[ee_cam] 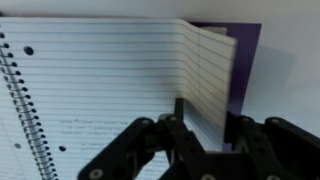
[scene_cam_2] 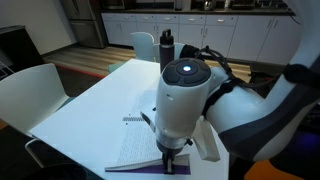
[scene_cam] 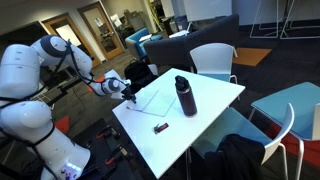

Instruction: Flip the book's pages

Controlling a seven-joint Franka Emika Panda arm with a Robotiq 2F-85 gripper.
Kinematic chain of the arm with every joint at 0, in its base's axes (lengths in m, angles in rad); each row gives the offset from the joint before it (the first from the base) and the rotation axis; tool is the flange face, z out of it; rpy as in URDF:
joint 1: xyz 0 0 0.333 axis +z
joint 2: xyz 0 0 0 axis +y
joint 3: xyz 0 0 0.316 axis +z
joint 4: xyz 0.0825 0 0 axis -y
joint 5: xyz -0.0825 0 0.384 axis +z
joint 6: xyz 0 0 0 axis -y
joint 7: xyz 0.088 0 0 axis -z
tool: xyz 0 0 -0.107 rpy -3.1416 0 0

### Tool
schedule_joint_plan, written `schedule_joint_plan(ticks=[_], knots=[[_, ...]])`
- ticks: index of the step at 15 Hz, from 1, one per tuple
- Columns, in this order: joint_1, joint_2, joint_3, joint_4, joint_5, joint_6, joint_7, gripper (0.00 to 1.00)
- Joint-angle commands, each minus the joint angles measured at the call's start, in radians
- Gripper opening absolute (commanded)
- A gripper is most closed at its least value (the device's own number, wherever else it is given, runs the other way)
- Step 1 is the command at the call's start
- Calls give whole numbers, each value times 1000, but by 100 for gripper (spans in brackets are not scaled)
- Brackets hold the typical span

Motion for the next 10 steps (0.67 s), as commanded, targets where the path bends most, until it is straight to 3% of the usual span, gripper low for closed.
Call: schedule_joint_plan(ticks=[1,10], knots=[[23,-13,-19,-13,15,-4,23,1],[-22,-208,1,-161,3,25,-23,0]])
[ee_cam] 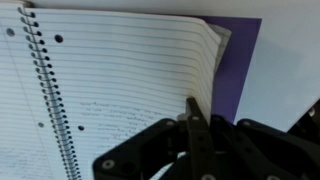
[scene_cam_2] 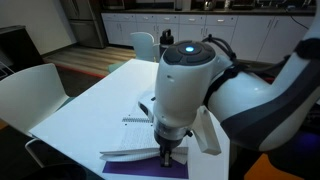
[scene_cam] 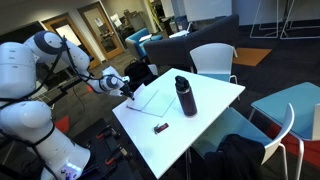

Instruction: Flip the book's pages

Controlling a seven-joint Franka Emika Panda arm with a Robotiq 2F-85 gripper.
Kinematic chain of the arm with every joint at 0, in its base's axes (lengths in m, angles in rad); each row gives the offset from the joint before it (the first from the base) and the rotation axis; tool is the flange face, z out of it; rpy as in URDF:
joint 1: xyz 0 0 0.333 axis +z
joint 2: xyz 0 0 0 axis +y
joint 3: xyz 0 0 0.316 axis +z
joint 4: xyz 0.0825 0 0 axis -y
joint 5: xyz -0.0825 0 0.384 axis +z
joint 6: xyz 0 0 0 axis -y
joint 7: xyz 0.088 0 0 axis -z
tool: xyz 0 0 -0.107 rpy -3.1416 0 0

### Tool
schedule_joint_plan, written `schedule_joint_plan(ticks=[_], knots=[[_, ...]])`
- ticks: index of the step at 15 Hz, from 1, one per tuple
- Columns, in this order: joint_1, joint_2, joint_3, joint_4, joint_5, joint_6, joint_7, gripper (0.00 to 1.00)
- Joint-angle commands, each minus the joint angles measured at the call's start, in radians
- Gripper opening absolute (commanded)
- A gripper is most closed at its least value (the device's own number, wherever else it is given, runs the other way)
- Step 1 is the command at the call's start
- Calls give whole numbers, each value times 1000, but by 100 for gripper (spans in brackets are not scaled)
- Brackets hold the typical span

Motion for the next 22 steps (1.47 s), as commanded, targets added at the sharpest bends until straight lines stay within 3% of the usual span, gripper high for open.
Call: schedule_joint_plan(ticks=[1,5,7,12,15,18,19,20,22], knots=[[-38,-166,12,-147,3,29,-28,0],[-134,-286,38,-256,5,58,-54,0],[-246,-339,100,-322,12,110,-119,0],[-646,-369,387,-445,93,281,-304,0],[-896,-275,573,-440,28,356,-301,0],[-1124,-168,713,-420,-80,373,-321,0],[-997,-239,635,-431,-35,336,-280,0],[-1034,-216,653,-427,-50,337,-282,1],[-1031,-209,639,-423,-49,338,-283,1]])
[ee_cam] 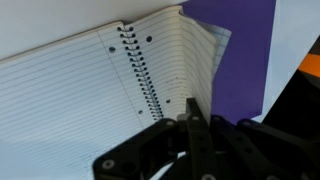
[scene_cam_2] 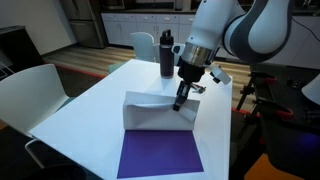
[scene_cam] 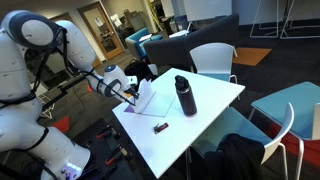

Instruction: Flip the book's pages

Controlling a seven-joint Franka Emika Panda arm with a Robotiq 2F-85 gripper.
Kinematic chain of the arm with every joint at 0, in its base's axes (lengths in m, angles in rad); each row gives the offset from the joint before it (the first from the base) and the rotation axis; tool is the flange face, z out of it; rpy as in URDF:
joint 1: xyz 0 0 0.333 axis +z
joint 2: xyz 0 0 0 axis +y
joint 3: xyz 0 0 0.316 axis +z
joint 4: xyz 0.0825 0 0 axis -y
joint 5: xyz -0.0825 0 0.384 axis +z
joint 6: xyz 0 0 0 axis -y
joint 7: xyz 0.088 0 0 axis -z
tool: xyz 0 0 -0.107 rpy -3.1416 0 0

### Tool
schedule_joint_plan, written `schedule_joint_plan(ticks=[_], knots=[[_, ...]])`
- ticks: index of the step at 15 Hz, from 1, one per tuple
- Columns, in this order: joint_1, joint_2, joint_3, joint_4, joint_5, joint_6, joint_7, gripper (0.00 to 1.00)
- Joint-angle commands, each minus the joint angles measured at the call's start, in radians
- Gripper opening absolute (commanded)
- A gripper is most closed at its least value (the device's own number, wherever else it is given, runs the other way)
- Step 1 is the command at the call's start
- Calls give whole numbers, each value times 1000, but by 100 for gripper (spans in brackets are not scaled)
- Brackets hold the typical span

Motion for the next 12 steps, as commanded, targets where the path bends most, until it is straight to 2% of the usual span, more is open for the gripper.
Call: schedule_joint_plan(ticks=[1,2,4,6,7,9,11,12], knots=[[17,1,-4,3,5,2,1,1],[30,-1,-4,3,6,2,3,0],[-62,3,70,22,-20,-32,1,0],[-193,5,166,40,-53,-105,-16,0],[-238,9,196,49,-47,-123,-28,0],[-386,41,308,82,-33,-229,-103,0],[-451,38,336,117,34,-354,-180,0],[-456,23,319,131,64,-414,-207,0]])
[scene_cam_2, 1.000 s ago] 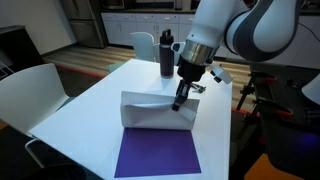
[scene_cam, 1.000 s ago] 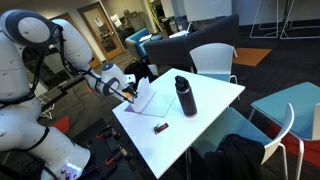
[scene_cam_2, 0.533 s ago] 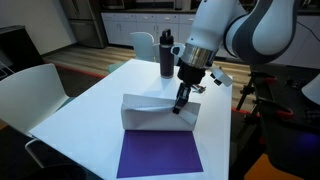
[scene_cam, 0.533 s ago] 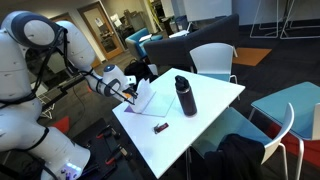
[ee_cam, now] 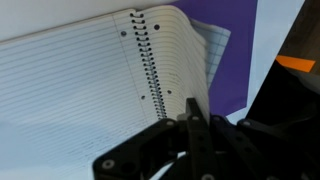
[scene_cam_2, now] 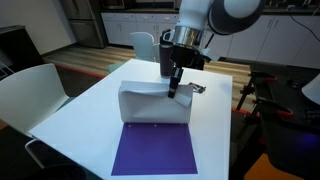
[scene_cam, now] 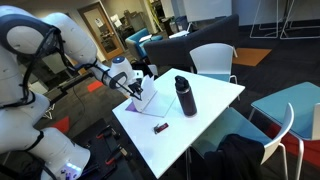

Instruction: Flip the book's pages

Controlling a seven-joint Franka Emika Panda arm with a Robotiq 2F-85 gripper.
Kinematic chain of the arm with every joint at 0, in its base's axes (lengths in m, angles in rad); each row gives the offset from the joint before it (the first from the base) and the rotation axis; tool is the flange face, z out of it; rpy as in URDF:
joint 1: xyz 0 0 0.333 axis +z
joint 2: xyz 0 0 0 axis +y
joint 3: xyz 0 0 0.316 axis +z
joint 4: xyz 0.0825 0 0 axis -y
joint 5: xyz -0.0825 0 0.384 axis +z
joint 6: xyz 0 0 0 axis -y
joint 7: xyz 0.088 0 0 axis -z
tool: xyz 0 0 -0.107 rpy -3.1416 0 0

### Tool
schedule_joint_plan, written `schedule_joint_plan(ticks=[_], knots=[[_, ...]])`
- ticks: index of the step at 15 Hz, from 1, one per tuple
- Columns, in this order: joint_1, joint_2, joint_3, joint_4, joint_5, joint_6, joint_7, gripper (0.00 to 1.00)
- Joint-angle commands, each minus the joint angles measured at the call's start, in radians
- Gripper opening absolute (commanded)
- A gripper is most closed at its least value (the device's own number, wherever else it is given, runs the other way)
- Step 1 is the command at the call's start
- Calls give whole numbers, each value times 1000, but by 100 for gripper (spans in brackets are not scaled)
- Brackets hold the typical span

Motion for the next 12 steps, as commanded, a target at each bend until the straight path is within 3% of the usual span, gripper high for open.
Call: schedule_joint_plan(ticks=[1,6,7,9,12], knots=[[-49,-12,-8,63,103,-192,-118,0],[39,-28,-174,116,208,-264,-216,2],[62,-21,-208,126,217,-259,-236,27],[111,-15,-267,137,233,-233,-262,26],[183,-23,-332,136,251,-193,-288,44]])
